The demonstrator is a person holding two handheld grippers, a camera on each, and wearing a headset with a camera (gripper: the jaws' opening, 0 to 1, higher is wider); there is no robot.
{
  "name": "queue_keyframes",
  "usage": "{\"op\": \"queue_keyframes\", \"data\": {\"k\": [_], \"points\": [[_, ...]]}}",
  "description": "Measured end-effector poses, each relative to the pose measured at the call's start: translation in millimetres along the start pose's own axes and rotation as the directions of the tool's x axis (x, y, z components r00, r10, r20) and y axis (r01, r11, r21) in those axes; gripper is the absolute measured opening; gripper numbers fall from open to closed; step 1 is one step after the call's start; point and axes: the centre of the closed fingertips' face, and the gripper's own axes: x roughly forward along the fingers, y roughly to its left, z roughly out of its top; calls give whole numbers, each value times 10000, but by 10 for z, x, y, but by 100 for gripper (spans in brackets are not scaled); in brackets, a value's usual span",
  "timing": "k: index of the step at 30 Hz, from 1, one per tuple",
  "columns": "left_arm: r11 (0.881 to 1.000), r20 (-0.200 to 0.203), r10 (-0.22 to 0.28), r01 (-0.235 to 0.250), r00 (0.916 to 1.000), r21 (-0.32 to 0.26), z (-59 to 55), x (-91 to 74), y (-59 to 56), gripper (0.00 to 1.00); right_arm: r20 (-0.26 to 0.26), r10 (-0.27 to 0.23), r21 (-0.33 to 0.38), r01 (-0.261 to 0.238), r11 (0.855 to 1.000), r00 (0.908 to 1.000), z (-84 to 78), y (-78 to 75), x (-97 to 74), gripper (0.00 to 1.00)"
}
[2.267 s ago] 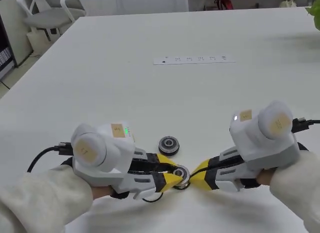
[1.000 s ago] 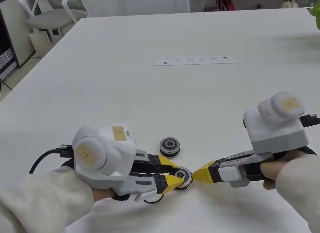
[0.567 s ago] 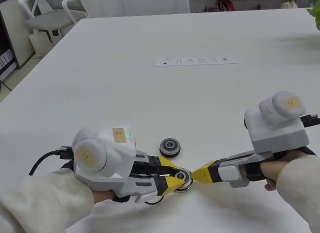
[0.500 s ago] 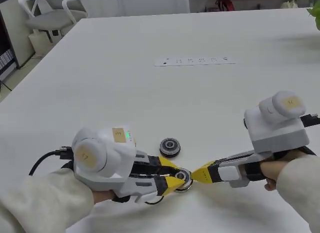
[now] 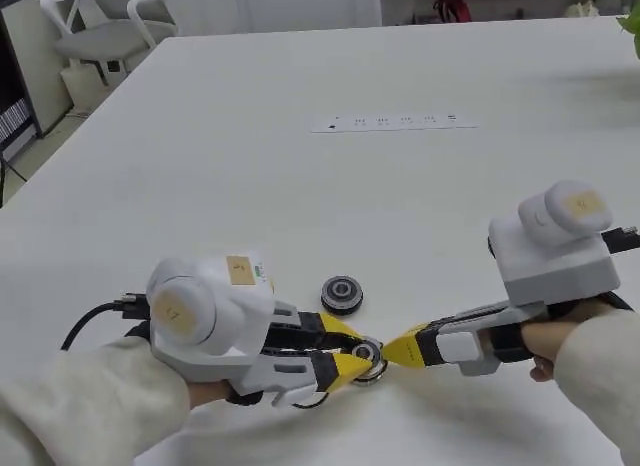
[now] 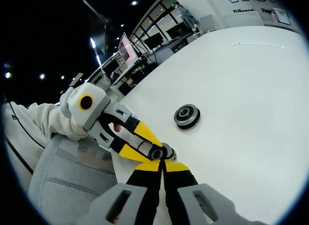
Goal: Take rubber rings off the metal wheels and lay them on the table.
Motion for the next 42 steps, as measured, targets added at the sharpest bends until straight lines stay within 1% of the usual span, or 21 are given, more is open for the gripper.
{"op": "queue_keyframes", "data": {"k": [22,42], "points": [[9999,8,-34,34,10000,111,3,-2,-15,14,-39,31,-133,-32,9999,10000,13,33,1,0],[9999,14,-65,64,10000,96,-1,-4,-14,14,-131,43,-308,-47,9995,9999,23,4,9,0]]}}
